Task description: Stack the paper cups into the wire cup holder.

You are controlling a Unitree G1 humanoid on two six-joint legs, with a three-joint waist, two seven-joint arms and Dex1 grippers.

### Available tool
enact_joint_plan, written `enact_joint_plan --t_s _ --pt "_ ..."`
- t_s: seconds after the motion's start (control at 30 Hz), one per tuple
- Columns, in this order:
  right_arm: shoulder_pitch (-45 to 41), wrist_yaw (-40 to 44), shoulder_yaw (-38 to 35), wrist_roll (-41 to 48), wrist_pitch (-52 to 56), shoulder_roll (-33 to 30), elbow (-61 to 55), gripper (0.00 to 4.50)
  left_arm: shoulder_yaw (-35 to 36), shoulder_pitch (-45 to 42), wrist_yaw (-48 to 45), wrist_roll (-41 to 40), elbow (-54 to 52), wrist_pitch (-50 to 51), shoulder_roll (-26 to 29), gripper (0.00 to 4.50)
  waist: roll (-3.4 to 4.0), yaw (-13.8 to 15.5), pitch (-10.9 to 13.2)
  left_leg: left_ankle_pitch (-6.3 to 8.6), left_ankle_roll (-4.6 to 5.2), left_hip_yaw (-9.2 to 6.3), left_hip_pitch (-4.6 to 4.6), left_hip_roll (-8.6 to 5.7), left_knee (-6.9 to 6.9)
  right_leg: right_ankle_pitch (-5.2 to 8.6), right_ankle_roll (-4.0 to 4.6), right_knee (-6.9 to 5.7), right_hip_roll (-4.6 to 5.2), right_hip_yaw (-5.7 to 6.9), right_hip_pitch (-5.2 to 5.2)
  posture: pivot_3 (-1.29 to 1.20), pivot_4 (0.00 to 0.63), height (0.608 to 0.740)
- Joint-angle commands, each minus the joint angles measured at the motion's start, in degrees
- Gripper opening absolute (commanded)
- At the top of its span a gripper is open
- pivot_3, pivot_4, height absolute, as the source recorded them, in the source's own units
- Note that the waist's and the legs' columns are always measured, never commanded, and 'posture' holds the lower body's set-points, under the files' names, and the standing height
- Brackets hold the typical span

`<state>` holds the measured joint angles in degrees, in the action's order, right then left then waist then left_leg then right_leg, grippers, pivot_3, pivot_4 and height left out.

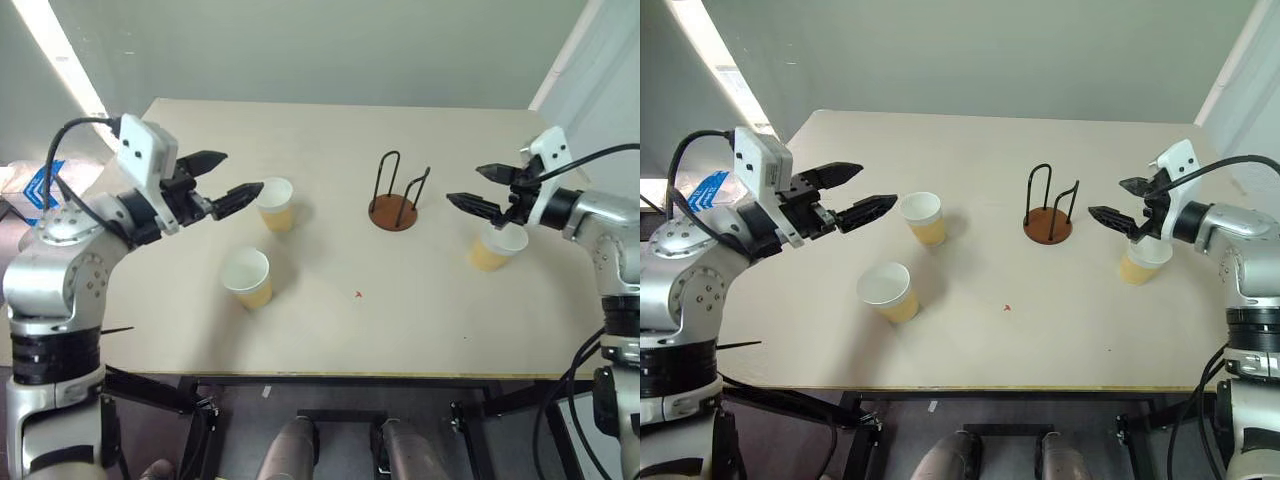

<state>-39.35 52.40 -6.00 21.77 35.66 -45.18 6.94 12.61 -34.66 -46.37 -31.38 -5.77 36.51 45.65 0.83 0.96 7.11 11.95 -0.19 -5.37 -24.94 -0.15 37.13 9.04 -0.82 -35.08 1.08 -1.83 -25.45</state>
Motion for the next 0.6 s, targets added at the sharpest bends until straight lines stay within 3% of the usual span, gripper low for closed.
enact_joint_plan --t_s 0.03,0.37,0.6 --pt "0.6 0.8 -1.8 2.1 3.5 -2.3 -5.1 4.48 -1.0 -2.1 -3.7 0.5 1.3 -2.1 1.6 4.39 0.0 0.0 0.0 0.0 0.0 0.0 -0.01 0.0 -0.01 0.0 0.0 0.01 0.0 0.0 0.0 0.0 0.15 0.74" --pt "1.2 -1.6 0.9 -0.1 5.0 -2.0 -7.5 4.48 -4.2 -8.0 -10.5 3.1 9.0 -6.1 2.7 4.39 0.0 -0.1 0.0 -0.04 0.05 -0.01 -0.01 0.0 0.01 -0.01 -0.02 0.01 0.0 -0.01 -0.01 0.0 0.15 0.74" --pt "-3.6 -3.0 6.3 -4.4 2.6 2.0 -1.4 4.48 -5.1 -9.6 -12.7 5.5 11.8 -9.7 2.9 4.39 0.01 -0.2 0.0 -0.06 0.09 -0.01 -0.03 0.01 0.02 -0.1 -0.17 0.0 0.0 -0.02 -0.05 0.0 0.15 0.74"
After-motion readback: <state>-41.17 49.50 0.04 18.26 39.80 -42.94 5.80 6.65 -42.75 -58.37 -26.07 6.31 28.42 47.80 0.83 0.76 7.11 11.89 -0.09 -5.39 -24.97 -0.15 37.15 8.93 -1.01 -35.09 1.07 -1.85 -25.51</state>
